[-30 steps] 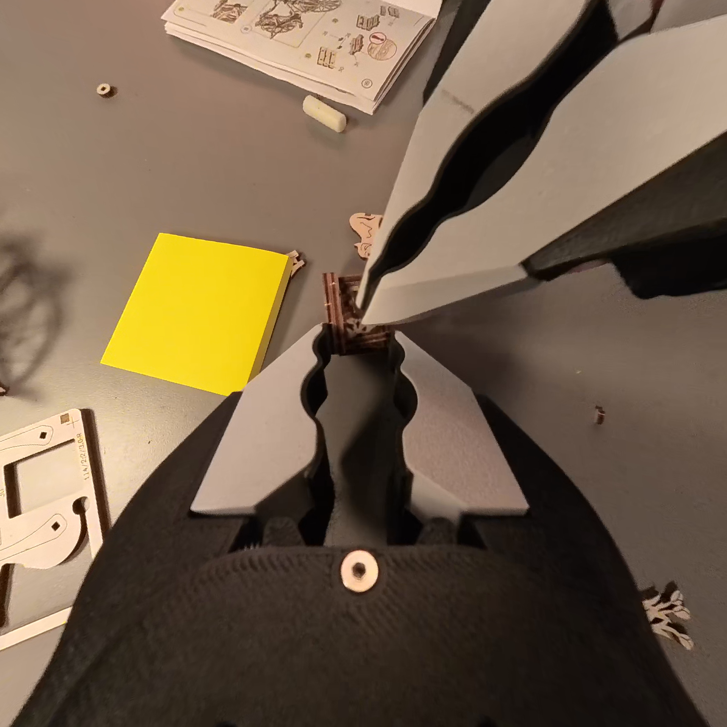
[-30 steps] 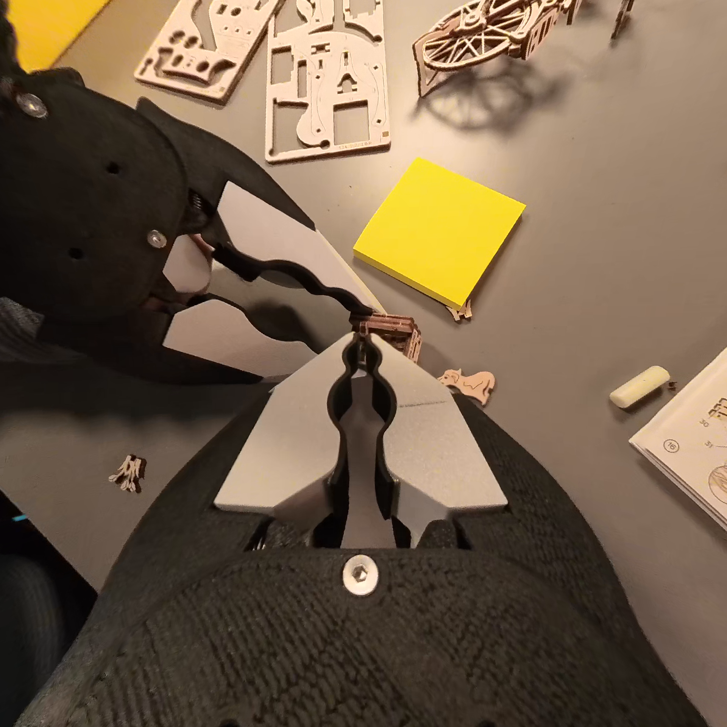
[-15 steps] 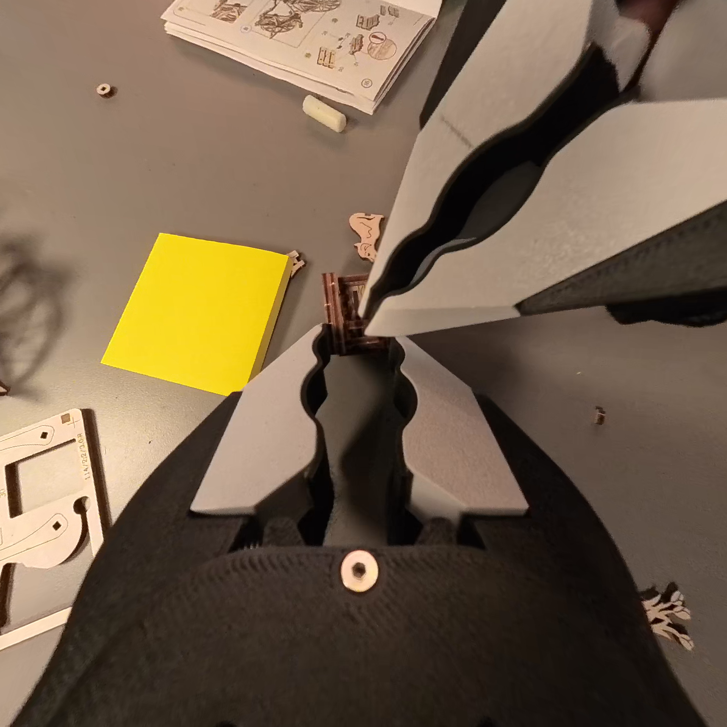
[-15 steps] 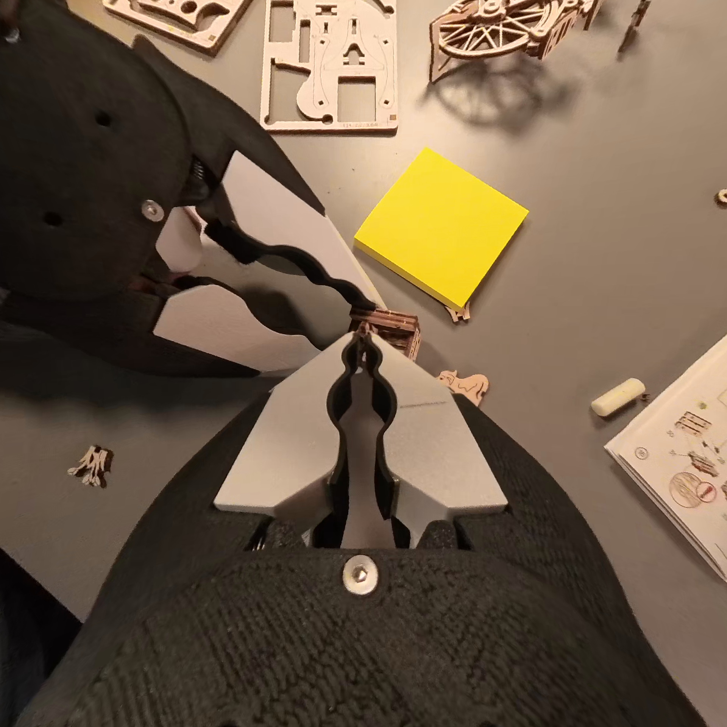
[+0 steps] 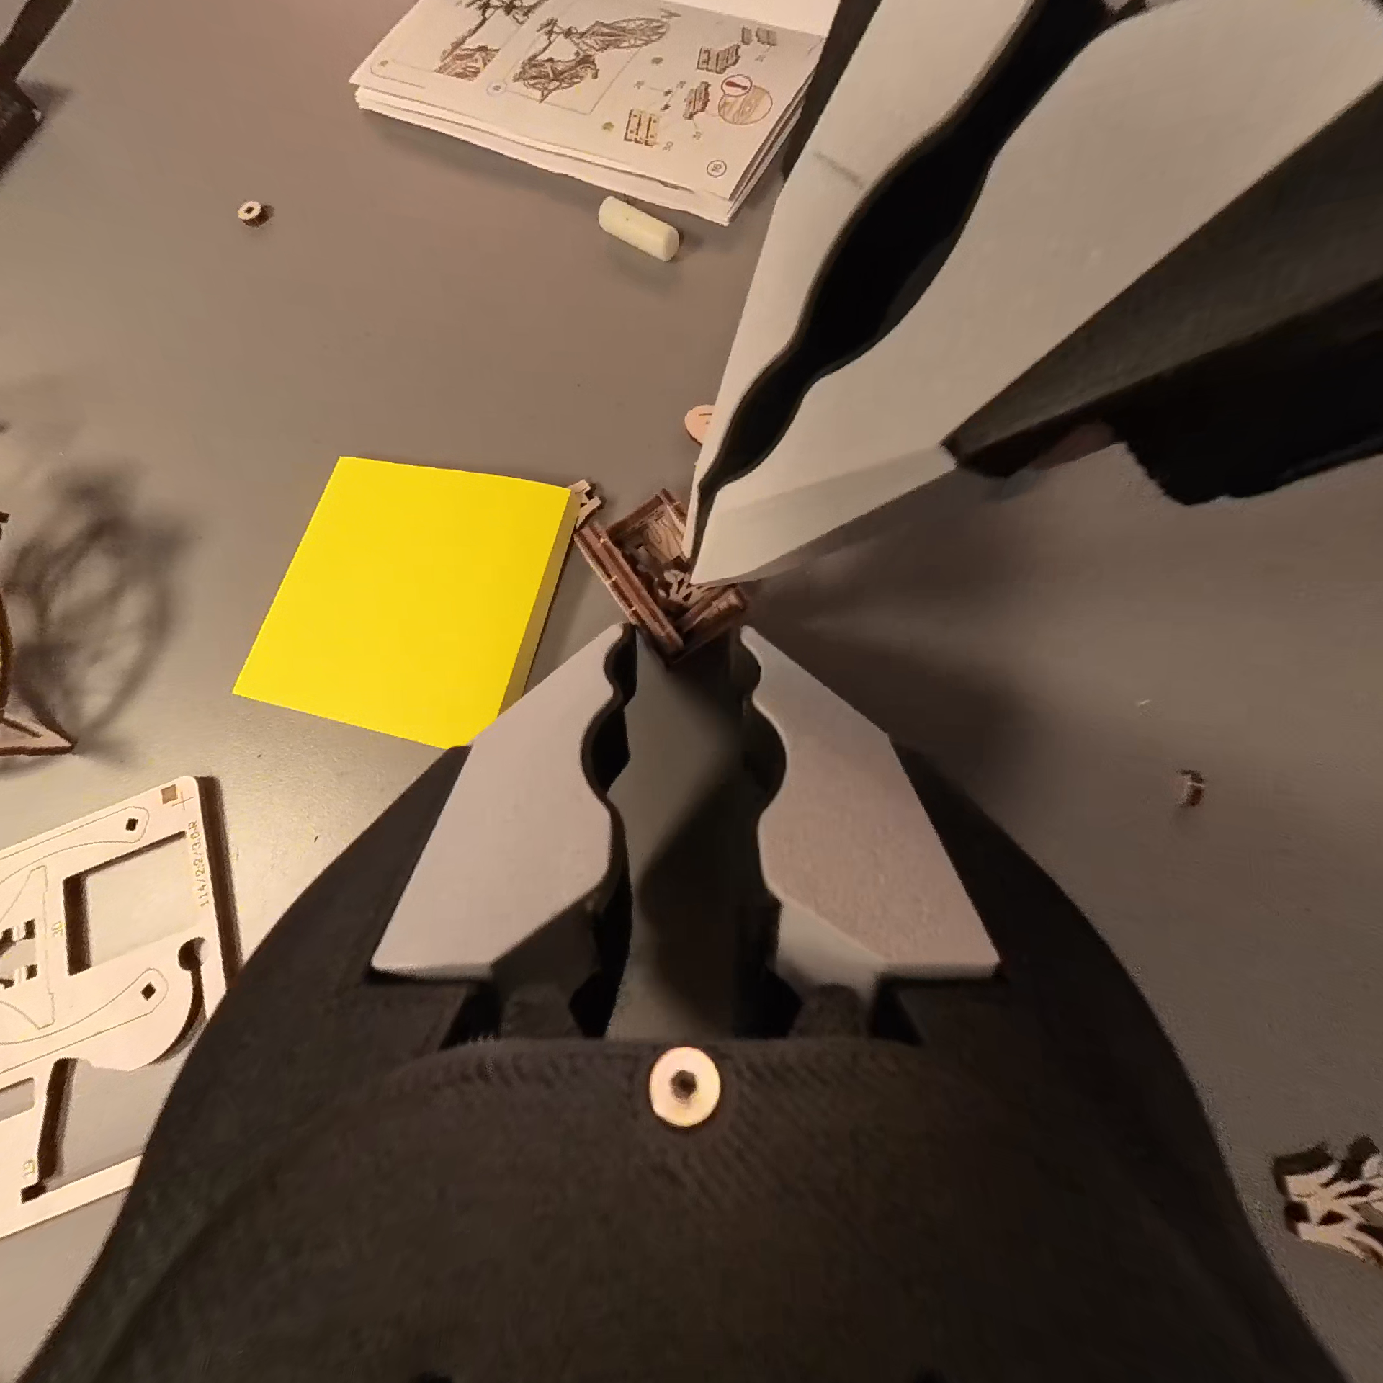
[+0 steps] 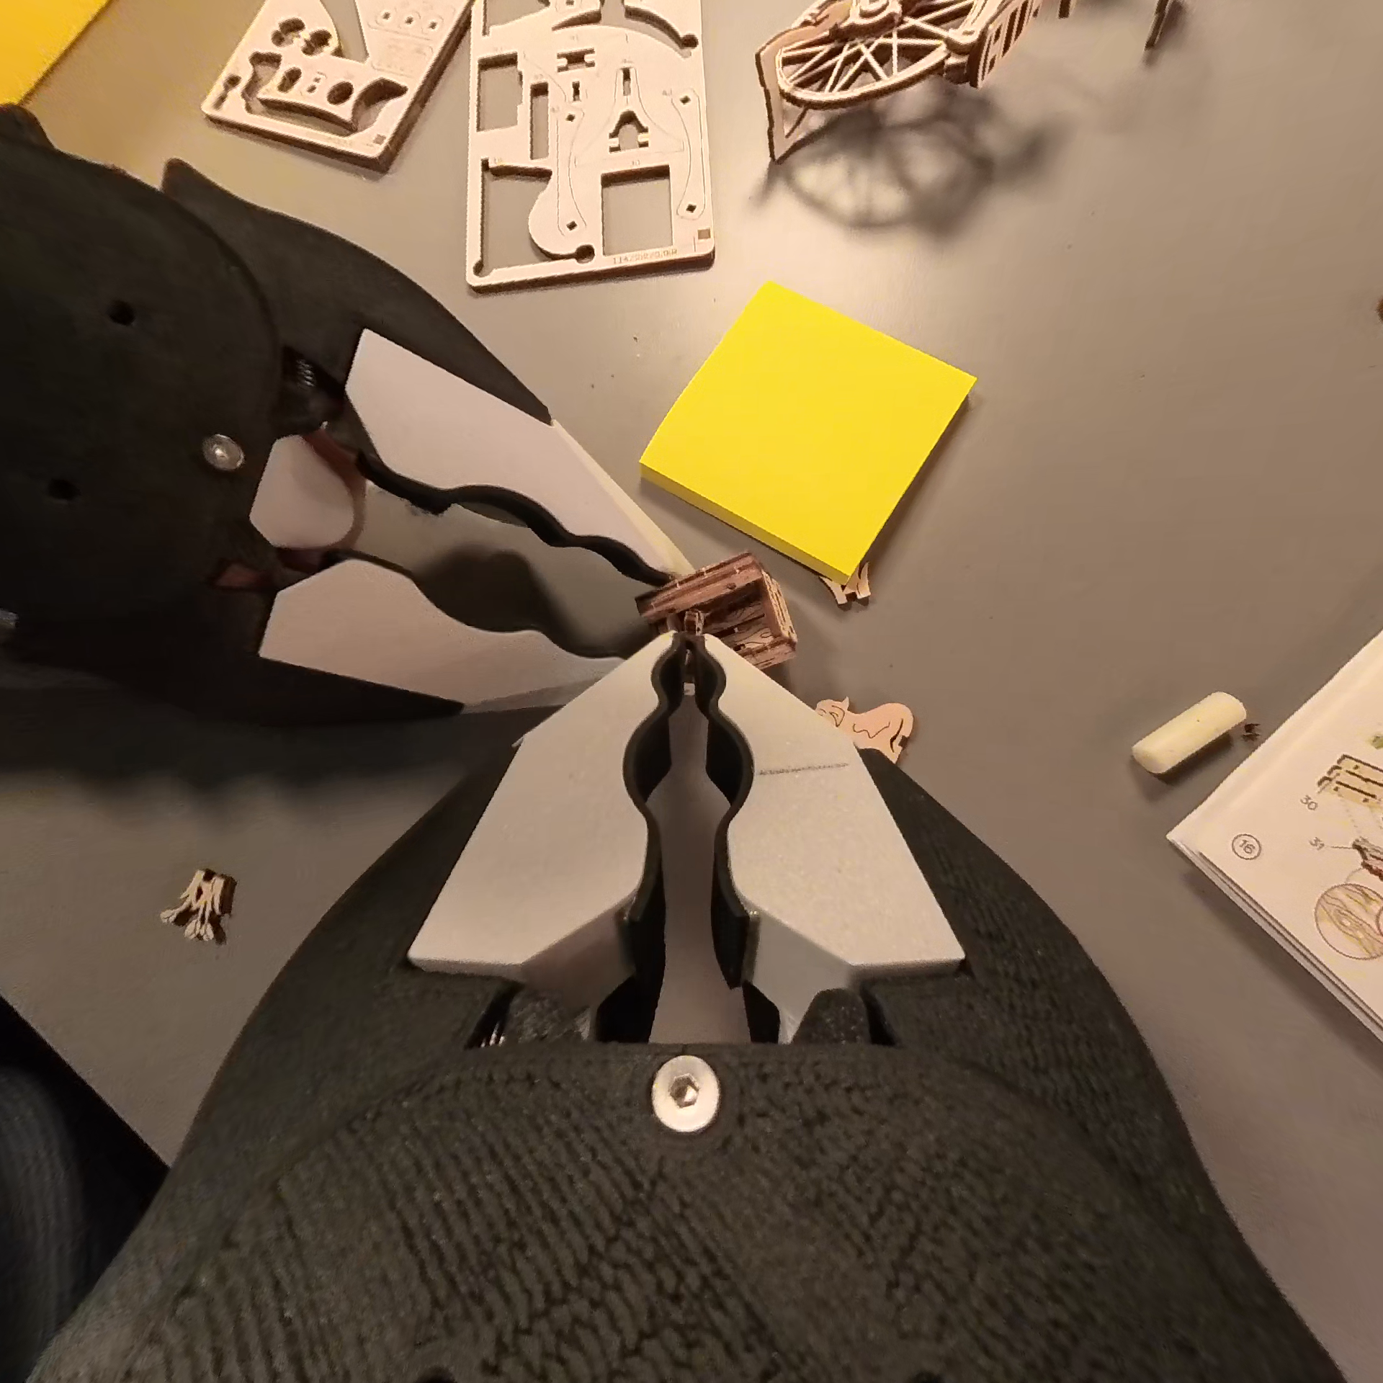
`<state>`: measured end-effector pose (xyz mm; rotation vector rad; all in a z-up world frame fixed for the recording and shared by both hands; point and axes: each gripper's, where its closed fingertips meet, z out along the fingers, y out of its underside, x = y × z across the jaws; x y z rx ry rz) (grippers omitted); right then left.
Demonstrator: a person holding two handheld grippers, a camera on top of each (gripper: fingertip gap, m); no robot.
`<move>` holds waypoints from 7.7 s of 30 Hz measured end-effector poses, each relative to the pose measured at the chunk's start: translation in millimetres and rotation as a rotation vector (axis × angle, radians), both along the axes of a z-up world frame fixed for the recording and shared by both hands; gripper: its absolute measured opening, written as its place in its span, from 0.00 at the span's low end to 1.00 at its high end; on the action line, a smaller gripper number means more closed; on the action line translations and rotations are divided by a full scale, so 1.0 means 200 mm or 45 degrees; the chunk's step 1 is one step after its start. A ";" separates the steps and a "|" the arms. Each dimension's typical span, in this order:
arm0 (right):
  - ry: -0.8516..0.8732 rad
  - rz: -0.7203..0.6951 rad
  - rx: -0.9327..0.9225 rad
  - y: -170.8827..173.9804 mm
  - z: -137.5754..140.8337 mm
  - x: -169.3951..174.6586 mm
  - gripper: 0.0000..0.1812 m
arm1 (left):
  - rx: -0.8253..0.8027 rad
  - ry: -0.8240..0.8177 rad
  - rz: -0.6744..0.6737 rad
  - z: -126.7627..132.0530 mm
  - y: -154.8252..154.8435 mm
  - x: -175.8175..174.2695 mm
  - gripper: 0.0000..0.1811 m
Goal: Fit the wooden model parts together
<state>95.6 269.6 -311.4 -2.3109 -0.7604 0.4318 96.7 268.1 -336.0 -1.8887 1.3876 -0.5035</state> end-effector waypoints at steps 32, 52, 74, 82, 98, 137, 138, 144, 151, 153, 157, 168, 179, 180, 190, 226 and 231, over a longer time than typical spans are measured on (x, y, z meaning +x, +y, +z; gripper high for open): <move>0.148 -0.002 0.011 0.00 0.01 -0.06 0.00 | 0.004 -0.019 -0.015 0.00 0.00 -0.03 0.16; 0.112 0.074 -0.069 0.01 0.00 -0.06 0.00 | -0.021 -0.043 -0.018 0.00 0.01 -0.02 0.16; 0.158 -0.009 0.067 0.03 0.01 -0.06 0.00 | -0.062 -0.054 -0.005 0.00 0.01 -0.02 0.16; 0.178 -0.023 0.099 0.03 0.02 -0.05 0.00 | -0.066 -0.055 -0.005 0.00 0.01 -0.02 0.16; 0.101 -0.020 0.154 0.05 0.00 -0.06 0.00 | -0.079 -0.059 0.011 0.00 0.02 -0.02 0.16; 0.006 0.041 0.170 0.05 0.00 -0.07 0.00 | -0.050 -0.034 0.039 0.00 0.04 -0.03 0.15; 0.020 0.031 0.172 0.05 0.00 -0.07 0.00 | -0.049 -0.035 0.039 0.00 0.04 -0.03 0.15; 0.059 0.007 0.171 0.04 -0.01 -0.07 0.03 | -0.049 -0.036 0.038 0.00 0.04 -0.03 0.15; 0.082 0.003 0.163 0.03 0.01 -0.07 0.03 | -0.049 -0.037 0.036 0.00 0.04 -0.03 0.16; 0.099 -0.003 0.165 0.03 0.02 -0.06 0.05 | -0.048 -0.037 0.035 0.00 0.04 -0.03 0.15; 0.163 -0.023 0.264 0.04 0.10 -0.01 0.07 | -0.052 -0.041 0.019 0.00 0.04 -0.03 0.15; 0.004 0.065 1.153 0.13 0.29 0.19 0.11 | -0.324 -0.094 -0.429 0.00 -0.09 -0.03 0.15; 0.232 0.790 0.844 -0.09 0.16 -0.01 0.19 | -0.415 -0.058 -0.693 0.01 -0.13 -0.06 0.15; 0.215 0.833 0.805 -0.10 0.14 -0.02 0.22 | -0.410 -0.057 -0.702 0.01 -0.13 -0.06 0.15; 0.007 0.940 0.562 -0.08 -0.05 -0.03 0.19 | -0.371 -0.057 -0.720 0.01 -0.14 -0.05 0.15; 0.098 0.821 0.598 -0.08 0.02 0.04 0.04 | -0.219 -0.056 -0.558 -0.01 -0.09 -0.03 0.16; 0.077 0.850 0.586 -0.11 0.00 0.02 0.04 | -0.224 -0.058 -0.561 -0.01 -0.09 -0.03 0.16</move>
